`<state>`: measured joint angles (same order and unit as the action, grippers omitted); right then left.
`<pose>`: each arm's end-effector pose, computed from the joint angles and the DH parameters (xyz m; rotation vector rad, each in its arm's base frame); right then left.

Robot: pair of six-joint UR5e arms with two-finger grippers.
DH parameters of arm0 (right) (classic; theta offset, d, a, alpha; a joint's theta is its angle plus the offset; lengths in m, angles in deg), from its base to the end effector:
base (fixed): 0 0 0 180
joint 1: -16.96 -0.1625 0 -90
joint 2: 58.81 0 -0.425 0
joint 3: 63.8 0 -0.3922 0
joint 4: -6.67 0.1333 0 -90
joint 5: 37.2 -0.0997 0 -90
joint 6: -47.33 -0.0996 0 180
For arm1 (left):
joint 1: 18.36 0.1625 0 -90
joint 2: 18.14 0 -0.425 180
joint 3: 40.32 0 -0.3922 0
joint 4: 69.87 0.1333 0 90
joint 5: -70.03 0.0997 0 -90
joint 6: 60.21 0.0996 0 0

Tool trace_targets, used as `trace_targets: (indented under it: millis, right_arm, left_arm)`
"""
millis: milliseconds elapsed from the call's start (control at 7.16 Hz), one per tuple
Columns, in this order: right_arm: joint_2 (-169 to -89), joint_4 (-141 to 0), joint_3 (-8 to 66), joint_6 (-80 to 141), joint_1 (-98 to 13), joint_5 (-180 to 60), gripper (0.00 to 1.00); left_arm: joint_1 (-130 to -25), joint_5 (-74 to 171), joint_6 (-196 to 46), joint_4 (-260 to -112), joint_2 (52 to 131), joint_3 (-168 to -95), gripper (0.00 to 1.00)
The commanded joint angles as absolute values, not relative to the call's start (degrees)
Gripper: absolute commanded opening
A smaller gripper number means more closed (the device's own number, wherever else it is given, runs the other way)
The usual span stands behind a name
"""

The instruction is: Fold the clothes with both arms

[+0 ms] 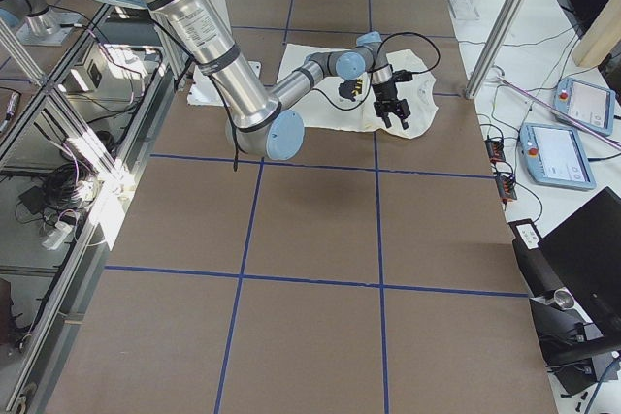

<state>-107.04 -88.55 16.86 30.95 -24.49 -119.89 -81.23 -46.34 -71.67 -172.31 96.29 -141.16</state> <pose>-0.4640 -0.6046 0.3114 0.4727 -0.1507 -0.5198 0.2076 -0.6005 0.3093 0.6332 0.6840 0.4451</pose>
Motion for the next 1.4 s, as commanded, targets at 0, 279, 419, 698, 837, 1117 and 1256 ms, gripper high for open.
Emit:
trace_targets:
  millis: [0, 279, 419, 698, 837, 1117, 1256]
  right_arm:
    - [-108.72, -85.46, 24.14, 23.93, -26.45, -131.88, 0.99]
    - [-120.44, -75.29, 37.03, 5.98, -25.76, -137.98, 1.00]
    - [-124.77, -74.80, 43.01, 2.71, -25.66, -142.97, 1.00]
    - [-130.86, -74.62, 53.75, -20.76, -21.83, -143.82, 1.00]
    - [-133.75, -74.62, 58.32, -27.57, -18.40, -142.51, 1.00]
    - [-140.42, -74.45, 67.82, -46.44, -3.60, -128.44, 0.98]
    - [-141.68, -74.19, 68.21, -54.54, 4.14, -118.95, 0.93]
  left_arm:
    - [-80.94, -46.34, -74.78, -172.35, 96.21, -142.09, 1.00]
    - [-77.71, -45.99, -87.21, -172.26, 93.68, -146.98, 1.00]
    - [-74.03, -45.55, -94.85, -172.35, 91.66, -150.50, 1.00]
    - [-66.83, -44.85, -110.31, -178.54, 85.35, -156.39, 1.00]
    - [-62.00, -40.41, -117.53, -185.03, 80.70, -158.42, 1.00]
    - [-50.15, -30.65, -130.20, -190.79, 74.70, -160.28, 1.00]
    - [-44.43, -26.43, -135.05, -190.80, 72.58, -161.16, 1.00]
